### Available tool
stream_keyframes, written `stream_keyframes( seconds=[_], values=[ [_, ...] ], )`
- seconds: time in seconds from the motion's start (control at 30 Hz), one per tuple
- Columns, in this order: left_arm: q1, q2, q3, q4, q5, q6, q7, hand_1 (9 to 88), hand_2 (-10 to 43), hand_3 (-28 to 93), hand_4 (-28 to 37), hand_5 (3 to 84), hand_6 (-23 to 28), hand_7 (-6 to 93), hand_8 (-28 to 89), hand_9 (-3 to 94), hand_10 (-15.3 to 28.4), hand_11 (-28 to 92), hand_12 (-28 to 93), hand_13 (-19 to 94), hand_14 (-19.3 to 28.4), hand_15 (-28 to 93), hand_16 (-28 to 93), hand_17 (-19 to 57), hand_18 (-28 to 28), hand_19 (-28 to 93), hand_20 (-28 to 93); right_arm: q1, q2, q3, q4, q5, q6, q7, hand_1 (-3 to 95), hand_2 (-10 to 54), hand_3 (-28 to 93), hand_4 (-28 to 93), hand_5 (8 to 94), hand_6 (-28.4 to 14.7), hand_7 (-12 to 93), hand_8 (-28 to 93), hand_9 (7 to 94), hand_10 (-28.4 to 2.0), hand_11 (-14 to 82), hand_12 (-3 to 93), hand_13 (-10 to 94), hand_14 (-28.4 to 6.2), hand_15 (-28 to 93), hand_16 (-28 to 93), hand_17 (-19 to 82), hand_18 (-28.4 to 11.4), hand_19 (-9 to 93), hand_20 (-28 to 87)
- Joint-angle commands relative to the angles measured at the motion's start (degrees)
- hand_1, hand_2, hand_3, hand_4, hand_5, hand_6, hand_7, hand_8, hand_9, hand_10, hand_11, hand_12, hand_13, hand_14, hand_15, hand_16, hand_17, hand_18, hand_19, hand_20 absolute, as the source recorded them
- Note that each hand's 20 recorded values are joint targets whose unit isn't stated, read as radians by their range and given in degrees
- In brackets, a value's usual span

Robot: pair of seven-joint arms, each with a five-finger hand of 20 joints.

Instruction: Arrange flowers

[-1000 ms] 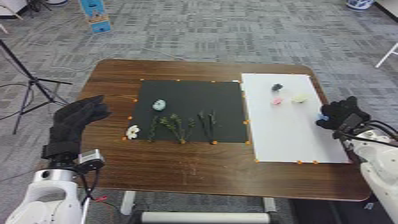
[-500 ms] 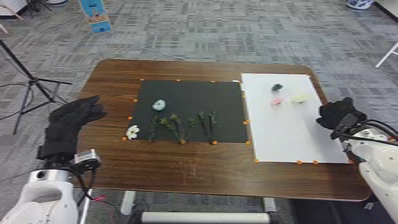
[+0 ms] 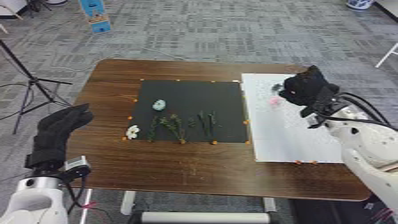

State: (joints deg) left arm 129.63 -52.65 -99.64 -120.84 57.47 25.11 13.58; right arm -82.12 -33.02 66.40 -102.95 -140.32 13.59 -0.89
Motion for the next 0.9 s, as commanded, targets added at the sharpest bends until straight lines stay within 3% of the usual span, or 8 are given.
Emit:
stream_keyframes(
  seconds=[0.03, 0.1, 0.3, 0.43, 0.57, 0.63, 0.73, 0.9],
  values=[
    [-1.2, 0.85, 2.01, 1.22, -1.82, 3.84, 0.96, 28.7, 22.3, 70, -28.1, 51.5, 2.9, 17.3, -10, 54.1, 13.6, 21, 10, 42, 13.6, 13, -2, 11.7, 8.0, 8, 18, 21.4, -6.4, -19.5, -2.8, 1.6, -1.1, -3.9, 54.1, 5.6, 52, -25, 72.7, 1.7, 33, 18, 80.4, -10.5, 42.4, 33.7, 71, -11.7, 69, 43, 34, -23.4, 82, 66],
    [-1.6, 1.03, 2.39, 1.50, -1.93, 4.63, 1.17, 28.9, 24.7, 69, -28.2, 51.2, 3.1, 16.9, -10, 53.9, 13.6, 20, 10, 41, 13.2, 13, -2, 11.9, 7.2, 8, 18, 25.4, -8.5, -24.8, -1.9, 1.8, -1.3, -4.0, 54.2, 5.6, 51, -25, 72.6, 1.8, 33, 18, 80.4, -10.4, 42.3, 33.7, 71, -11.6, 69, 43, 34, -23.4, 82, 66],
    [-2.9, 1.11, 3.34, 1.90, -1.85, 4.04, 1.55, 29.3, 26.1, 69, -28.2, 50.7, 3.4, 16.6, -9, 53.8, 13.6, 20, 10, 41, 12.7, 12, -3, 12.3, 6.4, 7, 17, 31.9, -16.6, -32.8, 3.6, 0.3, -2.3, -6.3, 54.3, 5.5, 51, -25, 72.6, 1.8, 33, 18, 80.5, -10.2, 42.1, 33.7, 71, -11.5, 69, 43, 34, -23.4, 82, 66],
    [-4.2, 1.18, 4.13, 2.04, -1.66, 3.94, 1.14, 29.3, 26.0, 69, -28.3, 50.8, 3.5, 16.7, -9, 53.7, 13.7, 20, 10, 41, 12.8, 12, -3, 12.3, 6.4, 7, 18, 33.2, -22.4, -33.0, 8.1, -2.0, -3.7, -8.8, 54.4, 5.4, 51, -25, 72.7, 1.8, 33, 17, 80.5, -10.2, 42.2, 33.7, 71, -11.5, 69, 43, 34, -23.4, 82, 66],
    [-4.3, 1.27, 3.99, 1.86, -1.65, 3.60, 1.35, 29.2, 26.0, 69, -28.3, 50.9, 3.5, 16.9, -9, 53.7, 13.7, 20, 10, 41, 12.8, 13, -3, 12.2, 6.4, 7, 18, 33.4, -28.3, -30.9, 12.7, -5.7, -6.3, -11.9, 54.8, 5.4, 51, -25, 72.8, 1.7, 33, 17, 80.5, -10.2, 42.2, 33.7, 71, -11.4, 69, 43, 34, -23.3, 82, 66],
    [-8.5, 1.35, 6.04, 3.39, -1.03, 3.52, -0.64, 29.2, 26.0, 69, -28.3, 50.9, 3.5, 16.9, -9, 53.7, 13.6, 20, 10, 41, 12.8, 13, -3, 12.2, 6.4, 7, 18, 33.0, -32.7, -27.1, 17.7, -8.5, -7.4, -15.8, 54.9, 5.4, 50, -25, 72.8, 1.8, 32, 17, 80.4, -10.1, 42.2, 33.7, 71, -11.4, 69, 43, 34, -23.4, 82, 66],
    [-6.7, 1.44, 5.43, 2.54, -1.47, 3.10, 0.63, 29.2, 26.0, 69, -28.3, 50.9, 3.5, 16.8, -10, 53.5, 13.6, 20, 10, 41, 12.8, 12, -3, 12.1, 6.4, 7, 18, 32.4, -33.9, -27.3, 17.8, -9.9, -9.2, -15.1, 55.2, 5.4, 50, -25, 72.7, 1.8, 32, 17, 80.4, -10.1, 42.2, 33.8, 71, -11.4, 70, 43, 34, -23.4, 82, 66],
    [-6.7, 1.29, 5.83, 2.47, -1.66, 2.52, 0.94, 29.1, 25.8, 69, -28.3, 50.9, 3.5, 16.9, -10, 53.6, 13.6, 20, 10, 41, 12.9, 12, -3, 12.0, 6.5, 7, 18, 30.6, -37.7, -25.4, 20.8, -13.1, -10.6, -16.2, 55.6, 5.5, 49, -25, 72.8, 1.9, 32, 16, 80.2, -10.0, 42.2, 33.9, 70, -11.4, 70, 43, 34, -23.2, 81, 66]
  ],
)
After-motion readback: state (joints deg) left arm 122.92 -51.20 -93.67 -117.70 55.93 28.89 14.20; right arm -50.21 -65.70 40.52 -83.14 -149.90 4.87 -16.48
